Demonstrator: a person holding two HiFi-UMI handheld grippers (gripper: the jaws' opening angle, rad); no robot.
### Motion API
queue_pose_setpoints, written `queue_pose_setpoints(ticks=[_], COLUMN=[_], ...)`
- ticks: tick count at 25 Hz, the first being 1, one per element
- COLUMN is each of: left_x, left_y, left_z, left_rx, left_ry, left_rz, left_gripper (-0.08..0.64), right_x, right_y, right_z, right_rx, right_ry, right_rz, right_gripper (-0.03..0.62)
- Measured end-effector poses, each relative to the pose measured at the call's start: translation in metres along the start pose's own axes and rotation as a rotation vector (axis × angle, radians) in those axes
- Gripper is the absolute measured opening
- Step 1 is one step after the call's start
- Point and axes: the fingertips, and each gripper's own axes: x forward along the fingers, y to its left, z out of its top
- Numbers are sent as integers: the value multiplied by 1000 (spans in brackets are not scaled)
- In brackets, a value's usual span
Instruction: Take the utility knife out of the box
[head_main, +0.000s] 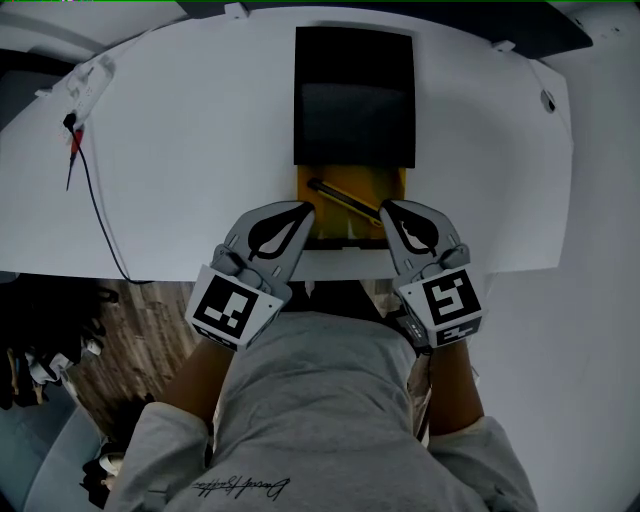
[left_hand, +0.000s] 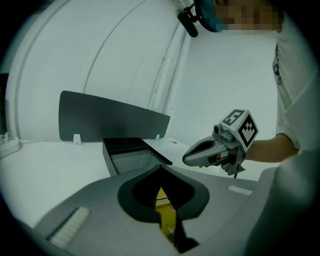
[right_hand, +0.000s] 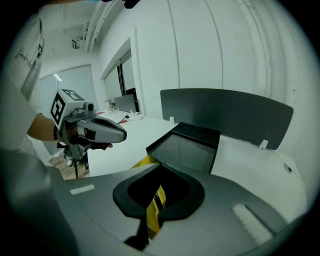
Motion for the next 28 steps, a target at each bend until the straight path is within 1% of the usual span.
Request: queue_pose_setpoints(ticks=[4,7,10,14,17,22,28], left_x=[1,1,0,1,2,3,4], left_y=[5,8,9,12,13,18,21], left_z=[-1,-6,-11,-15,-20,-23,-29], left_rx=[0,-1,-28,-37,-60,-71,-86], left_ry=[-14,11,45,51,73,78,77], left_rz=[2,5,6,9,13,16,22], left_gripper=[2,2,2,2,2,2,2], right_x=[14,24,33,43,50,60,69], right_y=[4,7,9,10,11,13,17], right_z=[-12,-19,-27,-36,-43,-52,-64], right_rx=[-39,-72,-95,-121,-147,-182,-241], right_ry=[49,82,115,154,184,238,306], right_rz=[20,37,50,68,79,87,93], right_gripper=[14,15,15,15,15,17,44])
